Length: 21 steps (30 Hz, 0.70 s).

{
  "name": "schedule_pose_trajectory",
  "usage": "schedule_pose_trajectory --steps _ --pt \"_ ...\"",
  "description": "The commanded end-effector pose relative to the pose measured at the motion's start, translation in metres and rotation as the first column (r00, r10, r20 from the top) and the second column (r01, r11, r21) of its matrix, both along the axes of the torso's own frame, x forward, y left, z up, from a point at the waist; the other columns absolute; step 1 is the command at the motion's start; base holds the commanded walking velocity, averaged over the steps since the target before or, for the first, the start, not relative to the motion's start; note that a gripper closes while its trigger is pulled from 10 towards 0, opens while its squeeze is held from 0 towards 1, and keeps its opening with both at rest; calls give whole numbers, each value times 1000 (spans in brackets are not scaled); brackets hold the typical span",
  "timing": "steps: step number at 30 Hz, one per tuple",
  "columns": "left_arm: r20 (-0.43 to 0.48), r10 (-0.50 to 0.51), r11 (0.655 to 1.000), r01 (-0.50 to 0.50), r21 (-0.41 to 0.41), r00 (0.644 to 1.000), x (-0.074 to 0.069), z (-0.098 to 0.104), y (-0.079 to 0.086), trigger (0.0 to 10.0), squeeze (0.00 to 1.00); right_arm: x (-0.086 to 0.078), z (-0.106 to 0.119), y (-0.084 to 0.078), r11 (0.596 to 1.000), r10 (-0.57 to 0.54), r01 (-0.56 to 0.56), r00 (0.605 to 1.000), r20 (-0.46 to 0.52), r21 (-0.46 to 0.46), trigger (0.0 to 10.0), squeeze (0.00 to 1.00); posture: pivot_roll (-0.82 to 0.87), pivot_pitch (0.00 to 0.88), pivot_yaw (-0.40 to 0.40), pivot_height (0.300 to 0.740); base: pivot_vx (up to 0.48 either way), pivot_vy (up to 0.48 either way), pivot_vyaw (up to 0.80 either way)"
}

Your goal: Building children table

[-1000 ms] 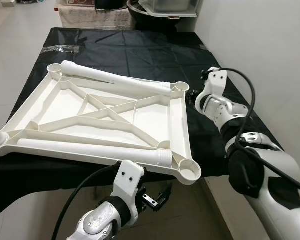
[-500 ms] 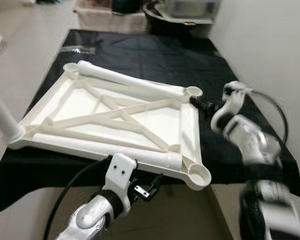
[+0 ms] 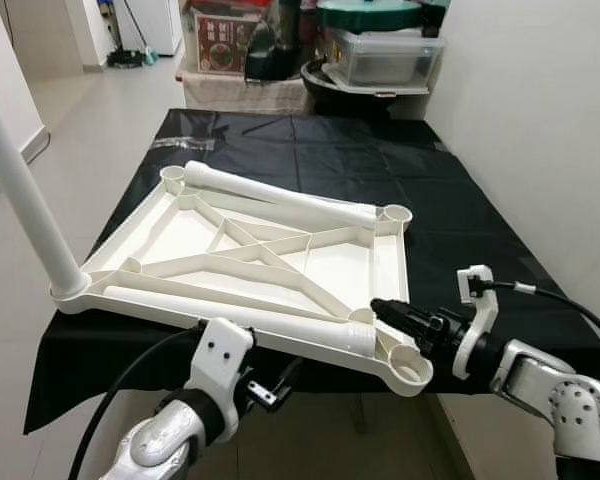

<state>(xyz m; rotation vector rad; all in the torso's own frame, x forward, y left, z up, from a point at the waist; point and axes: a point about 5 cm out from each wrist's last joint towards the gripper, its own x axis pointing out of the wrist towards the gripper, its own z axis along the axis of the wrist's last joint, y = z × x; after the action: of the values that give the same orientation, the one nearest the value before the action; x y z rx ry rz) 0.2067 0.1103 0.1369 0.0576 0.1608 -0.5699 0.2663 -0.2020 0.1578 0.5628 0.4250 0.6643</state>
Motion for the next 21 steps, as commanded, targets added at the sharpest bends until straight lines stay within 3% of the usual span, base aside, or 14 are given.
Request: schedule_pose_trajectory --steps 1,5,9,10,14,15,16,17,21 --pt "-3 -15 1000 15 13 1000 -2 -2 1 10000 0 -4 3 0 1000 6 -6 1000 -5 5 10000 0 70 2 -111 740 0 0 0" --pt "12 -52 998 52 28 999 -5 -4 -3 10000 0 -12 -5 3 1000 9 -11 996 -86 -26 10000 0 66 0 -116 740 0 0 0" --pt "27 -83 996 82 38 996 -6 -4 -7 10000 0 -9 -19 0 996 -65 54 980 -186 -64 10000 0 63 2 -123 740 0 0 0" --pt "27 -86 996 85 36 996 -7 -5 -7 10000 0 -11 -17 0 998 -49 41 980 -195 -44 10000 1000 65 4 -127 740 0 0 0" --pt "25 -87 996 86 32 996 -8 -6 -7 10000 0 -12 -15 -1 998 -44 37 980 -195 -42 10000 1000 63 7 -128 740 0 0 0" --pt "25 -88 996 87 31 996 -9 -6 -7 10000 0 -11 -17 -4 997 -65 55 975 -212 -51 10000 525 59 9 -127 740 0 0 0" --pt "24 -89 996 88 31 996 -10 -6 -8 10000 0 -11 -18 -6 996 -77 66 972 -224 -57 10000 525 59 9 -127 740 0 0 0" --pt "23 -91 995 90 30 996 -10 -6 -8 10000 0 -12 -19 -8 996 -80 71 968 -239 -48 10000 0 59 9 -127 740 0 0 0" --pt "22 -102 994 101 30 995 -12 -7 -10 10000 0 -14 -21 -10 997 -78 74 961 -267 -27 10000 0 56 15 -129 740 0 0 0"
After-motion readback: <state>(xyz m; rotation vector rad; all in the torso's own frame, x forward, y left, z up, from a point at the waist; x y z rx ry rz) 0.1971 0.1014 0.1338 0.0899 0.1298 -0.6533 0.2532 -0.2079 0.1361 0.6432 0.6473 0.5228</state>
